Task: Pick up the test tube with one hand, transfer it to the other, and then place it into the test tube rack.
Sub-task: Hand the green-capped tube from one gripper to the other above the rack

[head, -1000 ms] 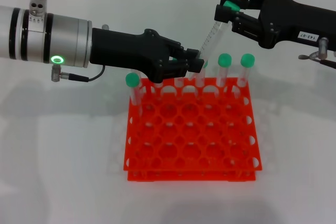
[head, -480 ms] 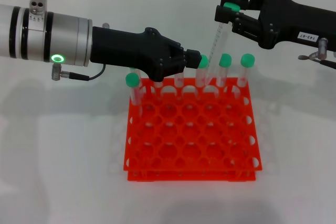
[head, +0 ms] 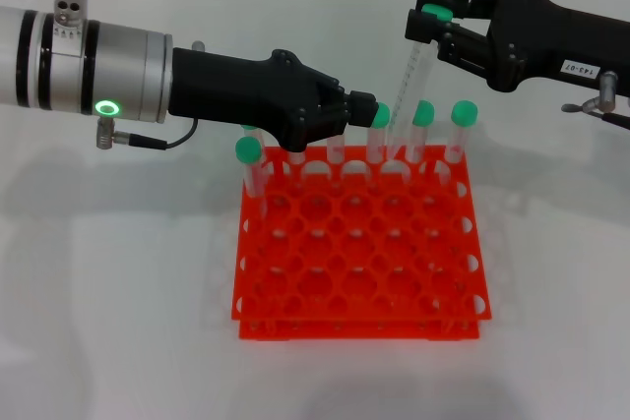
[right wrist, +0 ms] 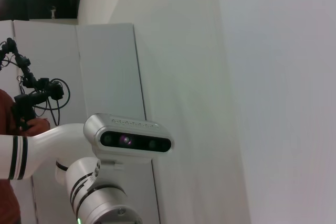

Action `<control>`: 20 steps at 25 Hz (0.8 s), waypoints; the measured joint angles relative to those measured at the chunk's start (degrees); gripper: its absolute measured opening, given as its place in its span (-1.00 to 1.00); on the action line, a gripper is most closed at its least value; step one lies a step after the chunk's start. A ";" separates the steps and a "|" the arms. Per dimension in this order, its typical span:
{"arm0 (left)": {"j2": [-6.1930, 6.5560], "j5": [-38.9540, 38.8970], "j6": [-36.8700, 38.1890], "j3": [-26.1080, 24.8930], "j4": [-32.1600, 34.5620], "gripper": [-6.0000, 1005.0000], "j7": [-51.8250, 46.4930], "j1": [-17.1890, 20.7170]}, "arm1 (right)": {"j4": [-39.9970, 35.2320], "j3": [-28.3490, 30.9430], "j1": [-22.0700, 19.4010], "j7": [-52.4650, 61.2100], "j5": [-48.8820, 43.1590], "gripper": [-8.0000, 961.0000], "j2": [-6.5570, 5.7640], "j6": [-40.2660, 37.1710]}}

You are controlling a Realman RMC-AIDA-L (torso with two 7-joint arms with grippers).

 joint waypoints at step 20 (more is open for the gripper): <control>-0.43 -0.10 -0.13 -0.24 0.27 -0.27 -0.14 0.43 | -0.51 -0.33 0.03 0.07 0.08 -0.41 0.00 -0.08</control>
